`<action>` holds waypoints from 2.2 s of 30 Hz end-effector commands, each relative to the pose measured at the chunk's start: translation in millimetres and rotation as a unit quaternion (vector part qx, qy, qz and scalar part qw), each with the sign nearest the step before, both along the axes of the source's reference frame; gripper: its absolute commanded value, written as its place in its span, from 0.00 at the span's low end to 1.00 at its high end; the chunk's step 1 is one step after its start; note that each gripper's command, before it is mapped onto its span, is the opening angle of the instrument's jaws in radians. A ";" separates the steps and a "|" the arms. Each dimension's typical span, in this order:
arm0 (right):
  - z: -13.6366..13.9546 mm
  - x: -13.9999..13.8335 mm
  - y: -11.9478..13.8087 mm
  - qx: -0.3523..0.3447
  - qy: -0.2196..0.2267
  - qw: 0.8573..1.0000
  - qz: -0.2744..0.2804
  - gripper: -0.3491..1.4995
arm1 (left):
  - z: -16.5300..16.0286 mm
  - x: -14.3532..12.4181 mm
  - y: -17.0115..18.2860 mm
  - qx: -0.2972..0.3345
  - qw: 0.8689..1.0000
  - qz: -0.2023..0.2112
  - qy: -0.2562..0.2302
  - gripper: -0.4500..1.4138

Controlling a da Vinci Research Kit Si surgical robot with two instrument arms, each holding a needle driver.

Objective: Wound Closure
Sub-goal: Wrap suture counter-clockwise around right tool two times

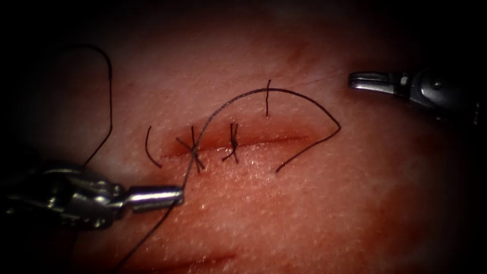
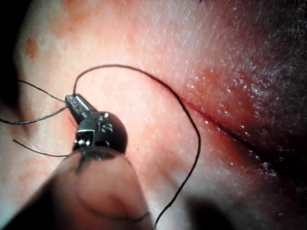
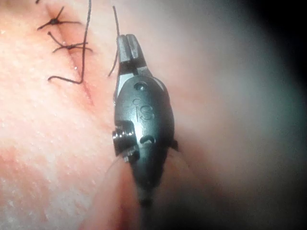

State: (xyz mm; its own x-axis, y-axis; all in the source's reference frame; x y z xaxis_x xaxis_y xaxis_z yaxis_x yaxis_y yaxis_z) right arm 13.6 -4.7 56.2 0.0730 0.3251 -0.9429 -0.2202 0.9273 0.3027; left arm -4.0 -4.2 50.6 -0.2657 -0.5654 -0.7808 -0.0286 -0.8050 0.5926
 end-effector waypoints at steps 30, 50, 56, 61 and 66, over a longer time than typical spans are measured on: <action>-0.3 11.4 -3.7 0.041 0.181 0.981 -0.061 0.00 | 11.5 -4.8 2.3 0.048 0.995 -0.062 0.060 0.00; -0.8 15.8 -5.5 -0.052 -0.013 0.994 0.096 0.90 | 5.0 -11.2 -2.8 0.041 0.998 -0.006 0.043 0.00; 0.4 15.4 -6.0 -0.077 -0.111 0.991 0.014 0.89 | 2.5 -9.5 -1.6 0.032 0.999 0.005 0.030 0.00; 1.7 15.1 -8.2 -0.065 -0.108 0.988 -0.087 0.77 | 1.6 -7.6 0.7 0.031 0.999 -0.008 0.021 0.00; 3.0 14.9 -11.0 -0.034 -0.087 0.979 -0.180 0.60 | 2.3 -6.6 4.9 0.040 0.999 -0.010 0.020 0.00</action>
State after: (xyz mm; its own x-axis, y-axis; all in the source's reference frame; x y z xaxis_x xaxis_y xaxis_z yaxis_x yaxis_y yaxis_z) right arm 28.0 -15.8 58.8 0.3319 0.1931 -0.9234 0.0937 0.9672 0.2359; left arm -9.9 1.0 52.7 -0.3113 -0.4903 -0.8140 -0.0250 -0.8521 0.5228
